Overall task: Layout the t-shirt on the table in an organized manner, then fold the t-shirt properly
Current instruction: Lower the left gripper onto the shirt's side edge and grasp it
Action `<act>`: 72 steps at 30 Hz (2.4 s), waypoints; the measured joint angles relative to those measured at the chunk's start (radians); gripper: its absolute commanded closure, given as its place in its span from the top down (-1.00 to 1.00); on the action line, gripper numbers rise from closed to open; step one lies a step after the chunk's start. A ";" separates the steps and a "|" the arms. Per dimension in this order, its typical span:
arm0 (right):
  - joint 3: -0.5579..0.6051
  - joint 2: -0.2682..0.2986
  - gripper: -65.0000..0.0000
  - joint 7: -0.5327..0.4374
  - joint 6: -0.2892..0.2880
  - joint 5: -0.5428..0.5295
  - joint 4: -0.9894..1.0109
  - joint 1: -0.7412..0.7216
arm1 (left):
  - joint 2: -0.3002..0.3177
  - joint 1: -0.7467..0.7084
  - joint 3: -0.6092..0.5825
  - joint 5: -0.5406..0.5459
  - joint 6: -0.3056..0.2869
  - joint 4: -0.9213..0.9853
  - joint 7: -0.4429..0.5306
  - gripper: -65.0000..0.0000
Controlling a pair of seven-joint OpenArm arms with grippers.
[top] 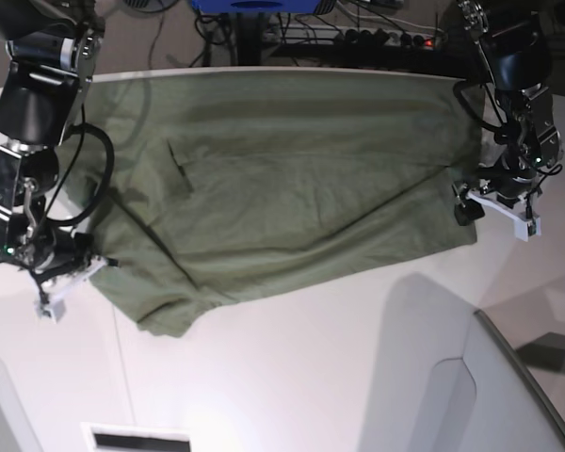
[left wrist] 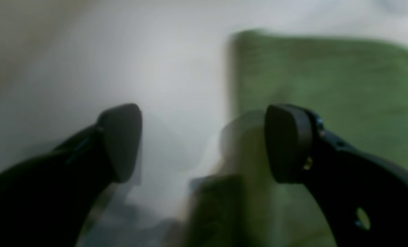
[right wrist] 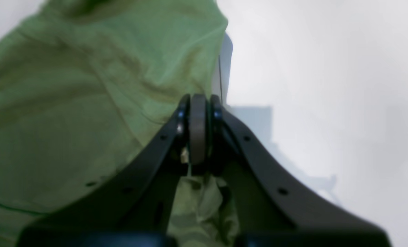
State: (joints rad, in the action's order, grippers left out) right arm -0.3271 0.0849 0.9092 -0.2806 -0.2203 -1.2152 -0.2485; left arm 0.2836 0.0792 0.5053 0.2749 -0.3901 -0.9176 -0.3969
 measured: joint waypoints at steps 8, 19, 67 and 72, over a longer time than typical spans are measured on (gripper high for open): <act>0.000 0.000 -1.00 -0.037 0.000 0.000 0.022 0.005 | 0.005 0.021 -0.003 0.048 -0.001 0.027 -0.003 0.67; 0.000 0.000 -1.00 -0.038 0.000 0.000 0.022 0.006 | 0.000 0.122 -0.005 0.048 -0.003 0.134 0.006 0.65; 0.001 0.016 -1.00 -0.034 0.000 0.000 0.022 0.006 | 0.001 0.250 0.030 -0.096 0.007 0.288 0.079 0.24; 0.001 0.014 -1.00 -0.034 0.000 -0.003 0.022 0.017 | 0.000 0.247 0.030 -0.107 0.008 0.290 0.077 -0.17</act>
State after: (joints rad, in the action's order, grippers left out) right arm -0.3260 0.0990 0.8753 -0.2806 -0.2234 -1.1931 -0.2317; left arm 0.2832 0.3264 0.5354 0.1677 -0.3820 -0.6277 -0.3202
